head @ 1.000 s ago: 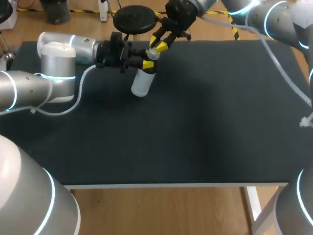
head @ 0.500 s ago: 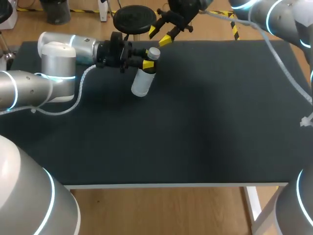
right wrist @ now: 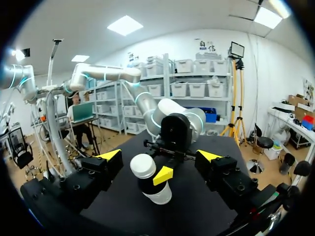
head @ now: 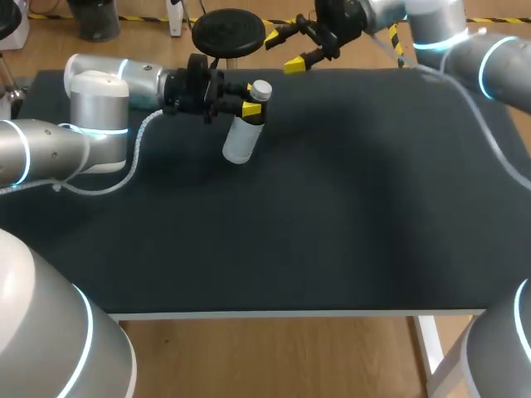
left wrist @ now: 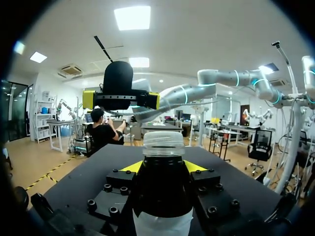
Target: Unscrew the bottle cap
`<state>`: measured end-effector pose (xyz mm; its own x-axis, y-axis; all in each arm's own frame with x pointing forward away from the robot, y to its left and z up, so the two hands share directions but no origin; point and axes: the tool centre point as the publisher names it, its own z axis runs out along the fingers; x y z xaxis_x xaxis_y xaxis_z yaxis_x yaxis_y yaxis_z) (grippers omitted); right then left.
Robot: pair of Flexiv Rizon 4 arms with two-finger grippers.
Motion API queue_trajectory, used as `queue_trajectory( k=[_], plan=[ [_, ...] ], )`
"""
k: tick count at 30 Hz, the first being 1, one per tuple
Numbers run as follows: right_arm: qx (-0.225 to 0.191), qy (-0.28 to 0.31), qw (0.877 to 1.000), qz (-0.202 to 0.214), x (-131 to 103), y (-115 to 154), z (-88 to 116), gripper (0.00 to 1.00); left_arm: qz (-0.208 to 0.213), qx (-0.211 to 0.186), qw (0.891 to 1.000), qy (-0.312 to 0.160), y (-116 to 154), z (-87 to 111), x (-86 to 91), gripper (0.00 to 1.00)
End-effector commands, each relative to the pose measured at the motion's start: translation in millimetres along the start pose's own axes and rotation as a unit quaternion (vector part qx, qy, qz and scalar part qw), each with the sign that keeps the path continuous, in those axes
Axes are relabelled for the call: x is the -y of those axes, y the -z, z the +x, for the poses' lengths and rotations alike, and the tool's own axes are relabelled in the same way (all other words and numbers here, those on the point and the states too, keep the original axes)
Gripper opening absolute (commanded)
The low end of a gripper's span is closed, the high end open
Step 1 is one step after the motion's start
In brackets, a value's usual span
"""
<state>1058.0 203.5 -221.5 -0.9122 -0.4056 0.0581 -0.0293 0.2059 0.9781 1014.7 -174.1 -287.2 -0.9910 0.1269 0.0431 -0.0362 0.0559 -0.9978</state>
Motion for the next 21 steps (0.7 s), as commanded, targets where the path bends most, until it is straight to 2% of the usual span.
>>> queue_trajectory(
  k=[1,10,16,21],
  plan=[
    [0.304,-0.069,0.949,-0.035,5,-14,11,1.0,0.001,-0.004,1.0,0.0,0,-2.7,-3.0,0.0],
    [0.373,-0.096,0.92,-0.073,11,-22,22,1.0,0.001,-0.004,1.0,0.0,0,-2.7,-3.0,0.0],
    [0.421,-0.105,0.898,-0.072,15,-29,30,1.0,0.001,-0.004,1.0,0.0,0,-2.7,-3.0,0.0],
    [0.442,-0.112,0.887,-0.071,22,-35,29,1.0,0.001,-0.004,1.0,0.0,0,-2.7,-3.0,0.0]
  ],
)
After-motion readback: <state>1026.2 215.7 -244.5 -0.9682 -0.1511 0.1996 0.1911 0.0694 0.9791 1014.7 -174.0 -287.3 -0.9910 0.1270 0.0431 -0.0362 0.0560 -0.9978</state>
